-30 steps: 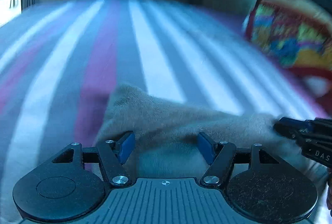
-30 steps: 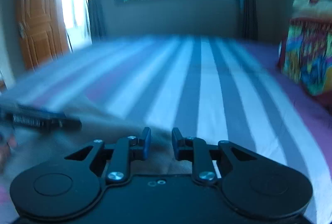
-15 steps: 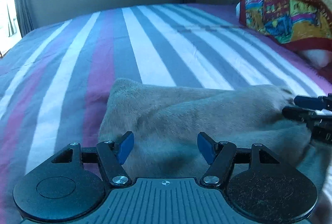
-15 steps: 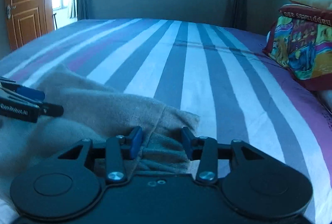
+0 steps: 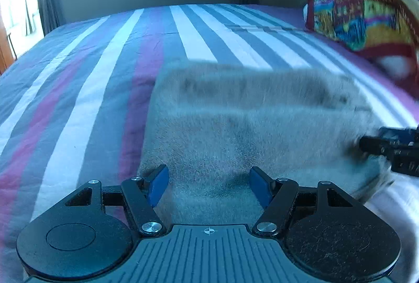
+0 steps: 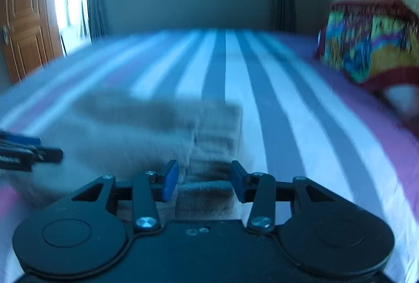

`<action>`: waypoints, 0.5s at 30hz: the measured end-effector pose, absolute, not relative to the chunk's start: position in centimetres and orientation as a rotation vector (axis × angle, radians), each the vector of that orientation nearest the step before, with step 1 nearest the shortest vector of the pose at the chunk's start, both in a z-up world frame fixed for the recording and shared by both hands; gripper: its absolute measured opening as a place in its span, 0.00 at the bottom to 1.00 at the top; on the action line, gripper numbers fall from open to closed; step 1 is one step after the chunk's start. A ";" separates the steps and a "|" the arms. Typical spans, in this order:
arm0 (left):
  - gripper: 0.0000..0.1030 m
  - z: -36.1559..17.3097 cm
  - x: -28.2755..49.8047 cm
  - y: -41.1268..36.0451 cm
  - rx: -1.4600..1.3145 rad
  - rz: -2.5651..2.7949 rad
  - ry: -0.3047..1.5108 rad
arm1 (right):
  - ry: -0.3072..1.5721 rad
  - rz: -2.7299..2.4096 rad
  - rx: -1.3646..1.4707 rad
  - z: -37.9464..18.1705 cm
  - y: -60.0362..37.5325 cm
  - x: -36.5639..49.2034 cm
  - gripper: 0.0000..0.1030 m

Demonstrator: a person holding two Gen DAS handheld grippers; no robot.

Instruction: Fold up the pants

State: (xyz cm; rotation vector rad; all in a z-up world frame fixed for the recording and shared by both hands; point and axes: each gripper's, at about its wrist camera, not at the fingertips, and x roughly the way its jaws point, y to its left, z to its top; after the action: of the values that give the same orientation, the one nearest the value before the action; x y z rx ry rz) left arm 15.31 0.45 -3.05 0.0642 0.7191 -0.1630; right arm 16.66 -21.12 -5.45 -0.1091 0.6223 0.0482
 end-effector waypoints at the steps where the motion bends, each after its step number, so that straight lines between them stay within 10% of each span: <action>1: 0.66 -3.2 15.2 0.5 0.062 -0.163 0.715 | 0.640 0.048 -0.105 -5.8 -21.1 17.0 0.55; 15: 0.66 -2.1 12.4 1.9 0.068 -0.140 0.698 | 0.659 0.062 -0.057 -5.1 -20.9 15.7 0.58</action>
State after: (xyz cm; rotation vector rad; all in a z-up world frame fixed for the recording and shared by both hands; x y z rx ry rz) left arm 12.39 1.92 -2.06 0.0682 0.6983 -0.1399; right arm 15.66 -20.88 -5.05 -0.0569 0.6594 0.0624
